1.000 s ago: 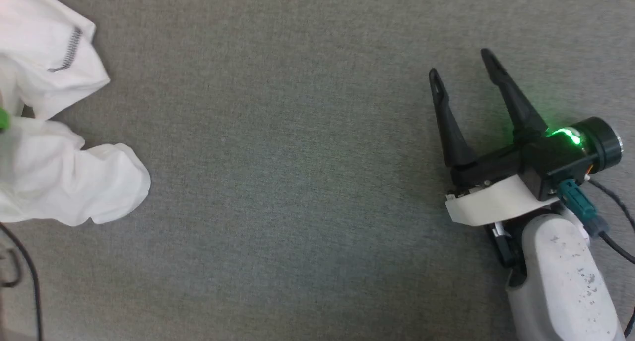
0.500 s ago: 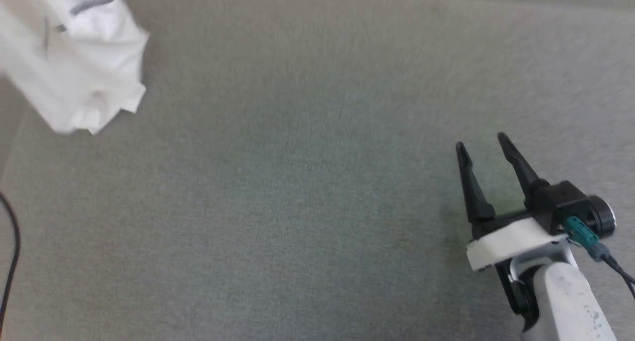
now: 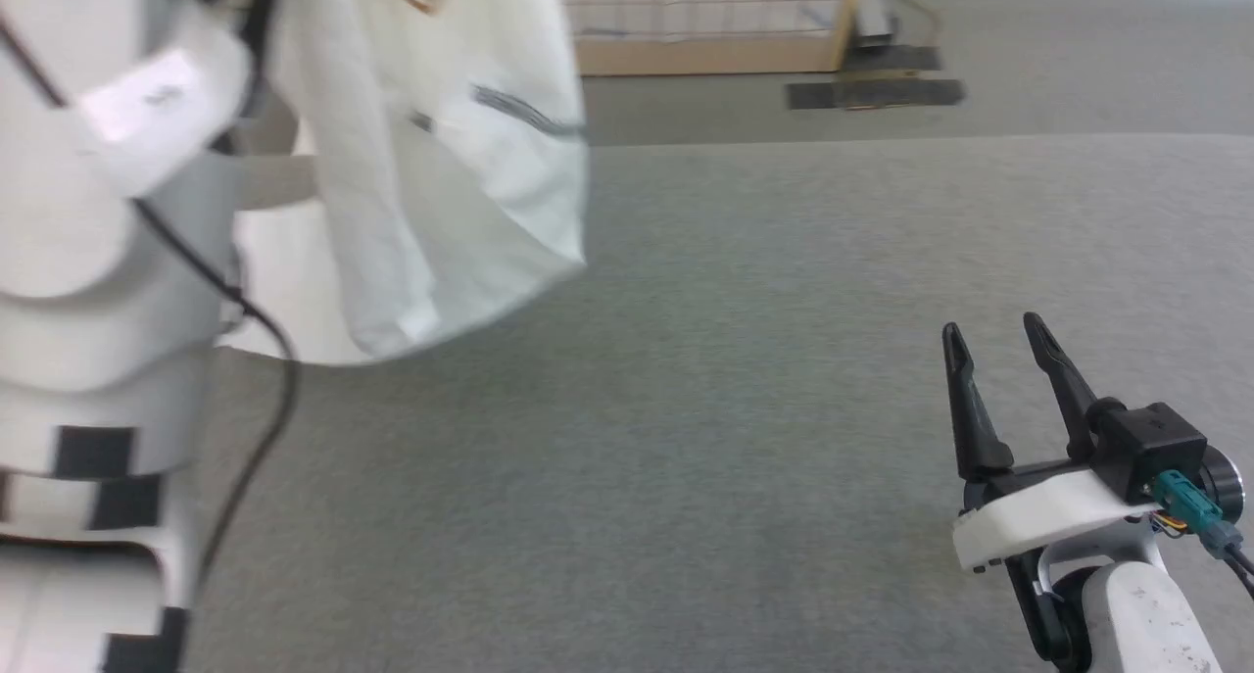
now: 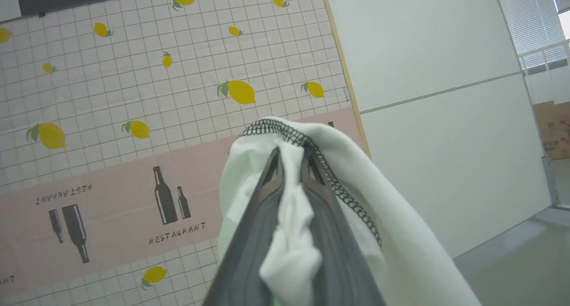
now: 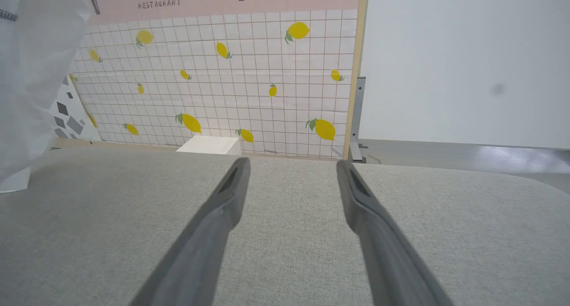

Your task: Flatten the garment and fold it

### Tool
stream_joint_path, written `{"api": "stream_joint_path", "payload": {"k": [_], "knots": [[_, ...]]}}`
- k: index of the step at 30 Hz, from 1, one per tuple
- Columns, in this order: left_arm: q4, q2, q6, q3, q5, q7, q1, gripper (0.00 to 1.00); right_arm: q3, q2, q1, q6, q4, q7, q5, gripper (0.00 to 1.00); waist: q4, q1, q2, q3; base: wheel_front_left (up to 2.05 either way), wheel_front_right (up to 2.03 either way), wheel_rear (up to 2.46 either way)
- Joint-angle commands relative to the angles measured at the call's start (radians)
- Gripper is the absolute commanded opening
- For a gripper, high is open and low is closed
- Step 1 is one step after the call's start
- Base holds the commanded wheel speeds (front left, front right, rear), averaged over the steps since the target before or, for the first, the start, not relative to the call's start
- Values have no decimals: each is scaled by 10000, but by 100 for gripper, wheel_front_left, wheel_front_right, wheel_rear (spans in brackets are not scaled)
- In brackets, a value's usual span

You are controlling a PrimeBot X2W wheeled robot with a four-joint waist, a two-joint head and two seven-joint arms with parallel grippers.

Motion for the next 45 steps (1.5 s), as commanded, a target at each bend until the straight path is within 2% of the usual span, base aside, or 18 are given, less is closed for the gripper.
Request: {"api": "stream_joint_path", "payload": {"k": [1,7,12,17,22,24,25,27,30,32,34,38,42,45], "knots": [[10,-283,-65,-115,-240,-48,-55,0,-9,-6,51,-15,-59,26,28,100,-1354,1,-1,-405,0,0,0],[217,-1466,-119,-741,-837,-218,888,0,51,-5,48,-15,-131,63,82,100,-2254,1,-1,-214,0,0,0],[1035,-2033,-208,-1477,-1295,82,2469,0,109,-5,152,-15,-113,92,146,100,-2851,1,-1,-90,0,0,0],[2632,-2244,-534,-2738,-1572,1355,4084,0,86,-5,169,-15,-112,105,145,100,-3199,1,-1,1,0,0,0],[3899,-2412,-858,-3701,-2215,2752,5072,0,102,-5,184,-15,-119,146,102,100,-3250,1,-1,-11,0,0,0],[4225,-2466,-918,-3946,-2582,3374,5344,45,121,-5,207,-15,-144,183,86,100,-3182,1,-1,-43,0,0,0],[4283,-2485,-943,-4036,-2755,3579,5431,100,142,-5,225,-15,-163,209,71,100,-3117,1,-1,-70,0,0,0],[4193,-2508,-969,-4045,-3046,3628,5524,100,145,-5,265,-15,-202,257,40,100,-2952,1,-1,-117,0,0,0],[3727,-2441,-931,-3743,-3156,2838,5560,100,129,-5,329,-15,-283,302,-14,100,-2663,1,-1,-174,0,0,0],[3203,-2322,-762,-3400,-3096,1884,5625,100,107,-5,374,-15,-371,346,-53,100,-2415,1,-1,-217,0,0,0],[2573,-2057,-434,-3072,-2715,577,5691,100,77,-5,428,-15,-475,391,-94,100,-2162,1,-1,-255,0,0,0],[1531,-1426,726,-2247,-1949,-1863,6227,100,32,-5,540,-15,-718,530,-179,100,-1598,1,-1,-329,0,0,0],[750,-926,1448,-1309,-1676,-2682,6946,100,50,-5,576,-15,-937,668,-263,100,-1143,1,-1,-286,0,0,0],[128,-634,1671,-582,-1403,-2765,7564,100,148,-5,572,-15,-1026,753,-320,100,-927,1,-1,-284,0,0,0]]}}
